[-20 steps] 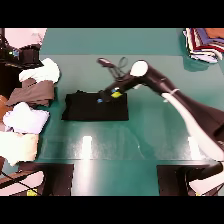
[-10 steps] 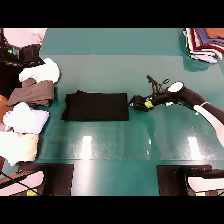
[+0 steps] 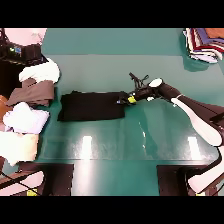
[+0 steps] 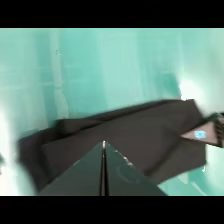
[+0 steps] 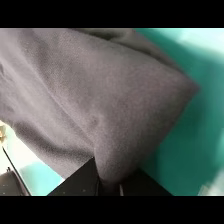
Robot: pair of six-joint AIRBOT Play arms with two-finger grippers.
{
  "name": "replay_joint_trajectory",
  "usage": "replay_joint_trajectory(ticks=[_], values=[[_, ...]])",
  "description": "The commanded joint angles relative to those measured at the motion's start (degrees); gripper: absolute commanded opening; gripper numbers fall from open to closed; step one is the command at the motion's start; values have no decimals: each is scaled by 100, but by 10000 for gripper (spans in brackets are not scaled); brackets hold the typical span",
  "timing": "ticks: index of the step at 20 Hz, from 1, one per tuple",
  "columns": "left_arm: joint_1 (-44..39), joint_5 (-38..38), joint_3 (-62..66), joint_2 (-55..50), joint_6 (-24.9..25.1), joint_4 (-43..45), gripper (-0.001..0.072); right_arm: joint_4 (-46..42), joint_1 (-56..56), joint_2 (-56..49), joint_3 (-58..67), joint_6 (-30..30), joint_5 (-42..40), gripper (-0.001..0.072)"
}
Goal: Fold the shirts.
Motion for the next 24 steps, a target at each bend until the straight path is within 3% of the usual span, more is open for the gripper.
replay_joint_trajectory(ticks=[1,7,14,19,24], values=[[-417,177,-2,2,26,-37,23,59,-28,24,348,-20,-81,15],[-1180,350,-2,2,26,-39,24,-754,-1821,1851,-859,4,-463,15],[-1180,374,-2,0,11,-76,24,-1467,-5965,3956,-2295,4,-341,14],[-1180,560,-2,0,-125,-87,25,-1888,-8297,4544,-3051,4,-271,14],[-1180,535,-2,0,-122,-85,25,-2586,-8959,4433,-3292,9,-243,15]])
